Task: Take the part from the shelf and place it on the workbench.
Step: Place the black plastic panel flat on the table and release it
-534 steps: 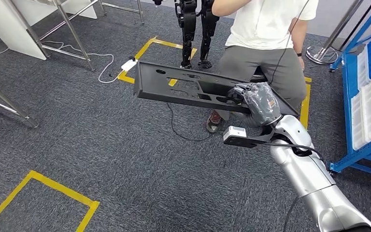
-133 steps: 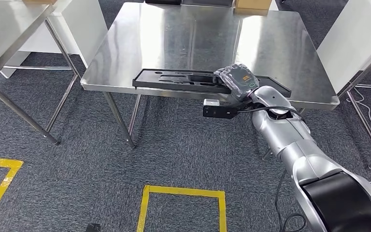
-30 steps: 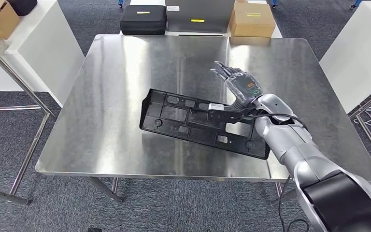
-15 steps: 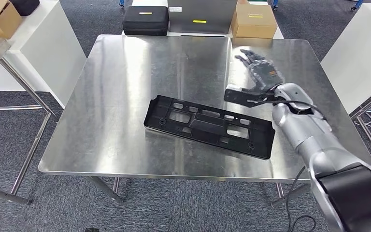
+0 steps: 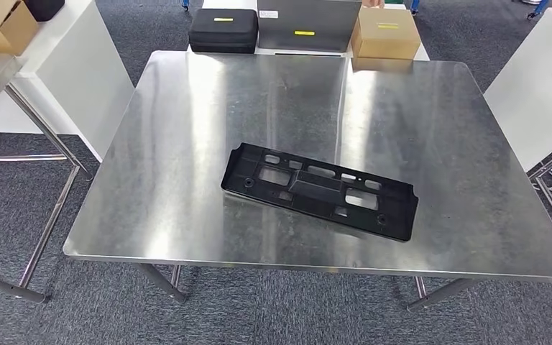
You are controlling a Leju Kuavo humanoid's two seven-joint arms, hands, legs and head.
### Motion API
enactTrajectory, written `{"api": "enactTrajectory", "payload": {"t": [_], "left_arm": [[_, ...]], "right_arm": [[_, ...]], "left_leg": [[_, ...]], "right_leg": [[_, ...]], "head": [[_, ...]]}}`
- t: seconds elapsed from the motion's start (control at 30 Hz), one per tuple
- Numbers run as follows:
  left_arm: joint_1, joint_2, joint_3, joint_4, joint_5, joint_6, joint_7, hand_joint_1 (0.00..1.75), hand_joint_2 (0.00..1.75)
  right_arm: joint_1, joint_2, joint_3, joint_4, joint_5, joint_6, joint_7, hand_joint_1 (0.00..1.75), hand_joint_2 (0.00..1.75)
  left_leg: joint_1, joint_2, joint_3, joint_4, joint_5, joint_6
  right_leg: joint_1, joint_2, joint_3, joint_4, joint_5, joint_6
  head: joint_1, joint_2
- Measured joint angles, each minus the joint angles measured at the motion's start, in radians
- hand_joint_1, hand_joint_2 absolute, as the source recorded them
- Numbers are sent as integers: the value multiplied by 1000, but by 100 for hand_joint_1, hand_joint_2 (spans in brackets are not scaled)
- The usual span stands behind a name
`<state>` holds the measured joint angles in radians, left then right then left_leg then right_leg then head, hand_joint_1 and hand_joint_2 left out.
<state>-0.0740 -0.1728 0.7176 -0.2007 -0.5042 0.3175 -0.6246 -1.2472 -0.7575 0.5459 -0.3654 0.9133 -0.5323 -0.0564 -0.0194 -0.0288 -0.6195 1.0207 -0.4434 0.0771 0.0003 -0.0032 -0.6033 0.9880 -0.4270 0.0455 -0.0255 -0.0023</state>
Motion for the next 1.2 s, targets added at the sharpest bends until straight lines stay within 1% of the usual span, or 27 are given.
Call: {"api": "enactTrajectory", "payload": {"t": [0.07, 0.13, 0.17, 0.2, 0.23, 0.27, 0.3, 0.33, 0.37, 0.4, 0.47, 0.53, 0.6, 0.63, 0.7, 0.77, 0.87, 0.93, 0.97, 1.03, 1.07, 1.13, 1.17, 1.2], "left_arm": [[0, -4, 13, 0, 9, -1, -8, 0, 0], [1, -9, 26, 0, 18, -4, -14, 0, 0], [2, -11, 32, 0, 21, -4, -17, 0, 0], [3, -13, 38, 0, 24, -5, -18, 0, 0], [5, -15, 44, 0, 25, -5, -19, 0, 0], [5, -16, 50, 0, 25, -5, -19, 0, 0], [5, -19, 56, 0, 26, -5, -18, 0, 0], [4, -21, 61, 1, 26, -4, -16, 0, 0], [4, -24, 66, 1, 26, -3, -13, 0, 0], [4, -27, 70, 1, 26, -1, -9, 0, 0], [5, -33, 79, 1, 27, 5, -3, 0, 0], [6, -37, 89, 2, 29, 13, 1, 0, 0], [7, -40, 97, 2, 32, 20, 5, 0, 0], [7, -41, 101, 2, 33, 22, 6, 0, 0], [6, -42, 107, 2, 33, 23, 8, 0, 0], [5, -42, 112, 2, 32, 21, 14, 0, 0], [5, -43, 114, 2, 17, 10, 34, 0, 0], [4, -44, 114, 2, -2, 0, 47, 0, 0], [4, -44, 112, 2, -17, -9, 54, 0, 0], [3, -43, 105, 2, -51, -30, 73, 0, 0], [3, -42, 97, 2, -71, -43, 85, 0, 0], [2, -38, 77, 2, -108, -65, 112, 0, 0], [1, -34, 67, 2, -121, -74, 125, 0, 0], [0, -30, 60, 2, -130, -81, 136, 0, 0]], "right_arm": [[98, -81, -48, -9, -80, -64, -14, 0, 0], [257, -158, -135, -38, -162, -118, -22, 0, 0], [351, -186, -195, -60, -178, -130, -24, 0, 0], [448, -207, -266, -86, -174, -134, -27, 0, 0], [552, -214, -356, -123, -146, -135, -37, 0, 0], [661, -209, -459, -164, -106, -135, -55, 0, 0], [770, -191, -585, -215, -66, -135, -88, 0, 0], [876, -154, -726, -274, -30, -135, -136, 0, 0], [965, -102, -867, -334, -3, -135, -194, 0, 0], [1039, -37, -1003, -396, 18, -133, -258, 0, 0], [1140, 107, -1225, -510, 41, -125, -367, 0, 0], [1200, 257, -1390, -604, 61, -120, -443, 0, 0], [1234, 398, -1517, -668, 99, -126, -503, 0, 0], [1245, 459, -1568, -687, 117, -129, -526, 0, 0], [1259, 544, -1643, -708, 131, -130, -547, 0, 0], [1263, 607, -1705, -714, 147, -130, -552, 0, 0], [1253, 677, -1792, -652, 203, -133, -549, 0, 0], [1238, 719, -1856, -605, 267, -134, -546, 0, 0], [1227, 738, -1893, -576, 313, -134, -531, 0, 0], [1206, 765, -1963, -497, 409, -134, -451, 0, 0], [1198, 776, -1990, -445, 452, -134, -386, 0, 0], [1188, 794, -2016, -331, 518, -133, -249, 0, 0], [1184, 801, -2020, -269, 537, -130, -198, 0, 0], [1181, 807, -2021, -214, 545, -121, -171, 0, 0]], "left_leg": [[1, -3, 7, 0, -5, 2], [5, -10, 15, 0, -11, 4], [6, -13, 19, 0, -13, 4], [6, -15, 22, -1, -16, 3], [7, -15, 25, -1, -18, 3], [7, -15, 27, -1, -22, 2], [6, -14, 29, -2, -24, 2], [7, -13, 31, -2, -26, 2], [7, -13, 33, -2, -27, 1], [8, -13, 36, -2, -28, 1], [10, -14, 39, -2, -29, -1], [11, -14, 40, -2, -30, -2], [12, -10, 41, -2, -31, -5], [13, -7, 42, -3, -32, -6], [12, -2, 44, -4, -34, -8], [13, 5, 47, -5, -35, -11], [13, 10, 51, -5, -38, -14], [12, 13, 52, -5, -38, -14], [13, 14, 53, -5, -38, -14], [13, 15, 55, -5, -38, -15], [13, 15, 56, -5, -39, -16], [13, 15, 57, -5, -40, -17], [13, 16, 57, -5, -40, -17], [13, 17, 57, -5, -40, -17]], "right_leg": [[3, -3, 9, -3, -4, 3], [8, -9, 25, -7, -10, 3], [10, -13, 31, -8, -13, 2], [11, -15, 37, -9, -16, 2], [12, -15, 41, -9, -17, 2], [12, -14, 44, -9, -20, 1], [12, -13, 47, -9, -22, 0], [13, -13, 48, -9, -24, 0], [13, -13, 49, -9, -26, -1], [13, -13, 50, -10, -27, -1], [13, -14, 50, -10, -29, -3], [13, -15, 50, -10, -30, -6], [13, -12, 50, -10, -31, -7], [13, -9, 49, -9, -31, -8], [13, -2, 49, -8, -32, -9], [13, 5, 49, -8, -33, -10], [13, 11, 50, -8, -34, -12], [12, 13, 50, -8, -34, -12], [12, 14, 49, -8, -34, -12], [13, 15, 48, -8, -35, -14], [13, 15, 49, -8, -35, -14], [13, 15, 53, -7, -36, -15], [13, 15, 55, -7, -36, -15], [13, 16, 56, -7, -35, -15]], "head": [[-1, 0], [0, 0], [2, 0], [3, 0], [5, 0], [6, 0], [6, 0], [6, 0], [7, 0], [6, 0], [7, 0], [7, 0], [7, 0], [7, 0], [6, 0], [7, 0], [7, 0], [7, 0], [7, 0], [7, 0], [8, 0], [7, 0], [7, 0], [7, 0]]}}
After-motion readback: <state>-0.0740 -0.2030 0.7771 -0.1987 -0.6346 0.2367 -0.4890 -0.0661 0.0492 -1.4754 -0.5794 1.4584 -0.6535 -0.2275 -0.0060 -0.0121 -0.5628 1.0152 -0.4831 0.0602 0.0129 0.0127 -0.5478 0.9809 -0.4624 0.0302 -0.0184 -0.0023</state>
